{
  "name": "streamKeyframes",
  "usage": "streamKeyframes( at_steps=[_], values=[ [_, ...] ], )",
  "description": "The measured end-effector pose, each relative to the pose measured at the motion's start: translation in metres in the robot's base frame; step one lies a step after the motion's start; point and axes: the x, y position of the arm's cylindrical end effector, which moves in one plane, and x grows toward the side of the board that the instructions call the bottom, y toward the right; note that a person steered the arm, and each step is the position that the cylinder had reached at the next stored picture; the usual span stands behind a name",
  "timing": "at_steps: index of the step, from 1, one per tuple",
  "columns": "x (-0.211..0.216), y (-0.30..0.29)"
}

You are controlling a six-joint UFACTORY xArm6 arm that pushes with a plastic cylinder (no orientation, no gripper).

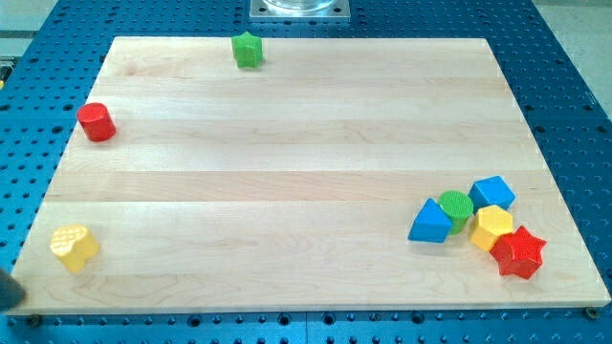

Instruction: Move the heart bottom center of the board

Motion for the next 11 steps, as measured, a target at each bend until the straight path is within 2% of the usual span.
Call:
streamKeyframes(
  at_steps=[1, 2, 3, 4, 5, 6, 7, 8, 9, 10, 11],
  values=[
    [-0.055, 0.005],
    [-0.096, 0.078],
    [-0.1, 0.035],
    [-0.056, 0.012],
    [-0.044, 0.077],
    [-0.059, 0.161],
    [-0.061, 0.157],
    [-0.054, 0.094],
    [-0.034, 0.133],
    [-0.036, 0.232],
    [-0.031, 0.244]
  ],
)
